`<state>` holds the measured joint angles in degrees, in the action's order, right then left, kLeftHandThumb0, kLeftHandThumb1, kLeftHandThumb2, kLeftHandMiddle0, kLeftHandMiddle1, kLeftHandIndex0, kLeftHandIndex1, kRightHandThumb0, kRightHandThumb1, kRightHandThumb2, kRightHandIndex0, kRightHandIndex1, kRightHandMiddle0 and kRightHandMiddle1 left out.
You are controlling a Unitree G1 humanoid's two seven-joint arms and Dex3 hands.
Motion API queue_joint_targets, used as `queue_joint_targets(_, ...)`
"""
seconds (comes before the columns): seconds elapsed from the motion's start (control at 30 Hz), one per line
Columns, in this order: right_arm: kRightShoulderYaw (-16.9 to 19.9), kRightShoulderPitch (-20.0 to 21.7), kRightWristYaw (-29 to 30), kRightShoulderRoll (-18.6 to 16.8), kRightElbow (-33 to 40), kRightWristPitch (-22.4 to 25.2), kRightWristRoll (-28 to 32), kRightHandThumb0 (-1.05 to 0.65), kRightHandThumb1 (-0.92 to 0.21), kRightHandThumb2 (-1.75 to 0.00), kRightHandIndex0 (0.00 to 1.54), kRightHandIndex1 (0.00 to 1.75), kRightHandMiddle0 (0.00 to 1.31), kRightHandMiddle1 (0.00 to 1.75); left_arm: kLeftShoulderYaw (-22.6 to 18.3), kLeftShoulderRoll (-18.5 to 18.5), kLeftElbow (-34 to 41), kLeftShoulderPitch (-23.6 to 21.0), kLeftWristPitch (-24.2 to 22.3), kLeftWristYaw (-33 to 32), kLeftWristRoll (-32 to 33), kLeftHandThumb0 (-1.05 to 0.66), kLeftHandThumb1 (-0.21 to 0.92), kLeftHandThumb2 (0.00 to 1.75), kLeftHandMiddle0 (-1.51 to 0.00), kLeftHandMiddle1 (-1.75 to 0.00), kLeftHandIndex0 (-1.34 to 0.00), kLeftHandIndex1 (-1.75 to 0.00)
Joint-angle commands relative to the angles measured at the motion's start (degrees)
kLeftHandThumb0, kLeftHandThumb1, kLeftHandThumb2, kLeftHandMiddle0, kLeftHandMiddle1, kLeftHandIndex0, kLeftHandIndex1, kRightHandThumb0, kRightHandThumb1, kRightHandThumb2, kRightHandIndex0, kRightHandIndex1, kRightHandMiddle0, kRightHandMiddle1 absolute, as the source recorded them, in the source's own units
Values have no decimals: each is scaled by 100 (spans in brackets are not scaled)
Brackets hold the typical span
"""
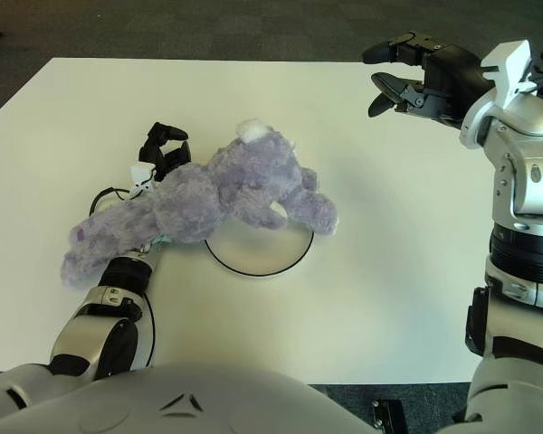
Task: Put the doll into the plate.
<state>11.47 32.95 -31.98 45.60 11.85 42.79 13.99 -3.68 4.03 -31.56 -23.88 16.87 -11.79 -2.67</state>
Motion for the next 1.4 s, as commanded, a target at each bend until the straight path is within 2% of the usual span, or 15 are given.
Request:
queue_joint_targets(0.0, -14, 57, 46, 46, 59, 58, -18, 35, -89, -36, 43, 150, 0, 108, -14, -27, 44, 132, -69, -12, 3, -41, 56, 101, -107, -175, -42, -175)
queue_joint_targets(0.03, -15, 57, 47, 47, 60, 59, -17, 35, -89, -36, 43, 150, 0, 108, -12, -27, 47, 134, -69, -11, 1, -41, 56, 101, -107, -175, -42, -175)
queue_joint_targets(0.07, -207, -474, 1456, -672, -672, -1126, -793, 35, -89, -36, 43, 150, 0, 108, -10, -27, 50, 136, -68, -12, -4, -41, 56, 101, -107, -175, -42, -175)
queue_joint_targets(0.1, -351, -873, 2514, -1211, -1222, -2017, -1375, 25, -79, -46, 39, 143, 3, 113, -9, -27, 52, 137, -68, -14, -7, -41, 56, 101, -107, -175, -42, -175)
queue_joint_targets(0.13, -452, -1138, 3232, -1570, -1601, -2632, -1764, 11, -60, -71, 34, 130, 6, 122, -8, -27, 53, 137, -68, -15, -9, -41, 56, 100, -107, -175, -42, -175)
queue_joint_targets(0.17, -514, -1251, 3566, -1774, -1871, -3005, -1932, 2, -48, -88, 31, 123, 9, 128, -4, -27, 54, 140, -61, -12, -12, -41, 56, 100, -107, -175, -42, -175)
queue_joint_targets(0.27, -555, -1234, 3601, -1881, -2214, -3345, -1910, -8, -33, -108, 29, 122, 10, 136, -4, -38, 46, 145, -41, 12, -8, -41, 56, 101, -108, -175, -42, -175)
queue_joint_targets(0.43, -595, -1244, 3832, -2096, -3209, -4148, -1949, -12, -28, -117, 34, 132, 11, 143, 5, -35, 60, 177, -30, 63, 12, -41, 56, 101, -108, -175, -42, -175)
queue_joint_targets(0.5, -631, -1234, 3946, -2147, -3480, -4335, -2010, 17, -53, -86, 43, 144, 13, 149, 1, -38, 55, 178, -35, 88, 30, -41, 56, 101, -109, -175, -42, -175)
queue_joint_targets(0.63, -670, -1192, 4050, -2194, -3825, -4635, -2104, 32, -62, -74, 51, 149, 18, 156, -6, -49, 46, 173, -37, 116, 47, -41, 55, 102, -110, -175, -43, -175)
queue_joint_targets(0.67, -672, -1174, 4070, -2202, -3902, -4712, -2123, 21, -60, -80, 54, 149, 22, 158, -8, -52, 43, 172, -36, 120, 49, -41, 55, 102, -110, -175, -43, -175)
queue_joint_targets(0.8, -651, -1117, 4041, -2247, -4289, -5110, -2116, 4, -50, -97, 62, 149, 32, 164, -19, -72, 15, 165, -7, 167, 61, -41, 54, 103, -110, -175, -44, -175)
queue_joint_targets(1.1, -359, -886, 3260, -2387, -4961, -5663, -1421, 0, -34, -123, 70, 159, 39, 169, -36, -103, -57, 150, 81, 231, 86, -41, 54, 104, -110, -175, -44, -175)
queue_joint_targets(1.2, -140, -828, 2830, -2509, -5075, -5812, -963, 0, -29, -130, 72, 161, 40, 171, -31, -114, -60, 157, 96, 245, 80, -41, 54, 104, -110, -175, -44, -175)
queue_joint_targets(1.37, 109, -750, 2385, -2639, -5241, -6009, -502, 0, -21, -139, 78, 158, 45, 174, -17, -131, -64, 162, 108, 257, 61, -41, 54, 104, -110, -175, -44, -175)
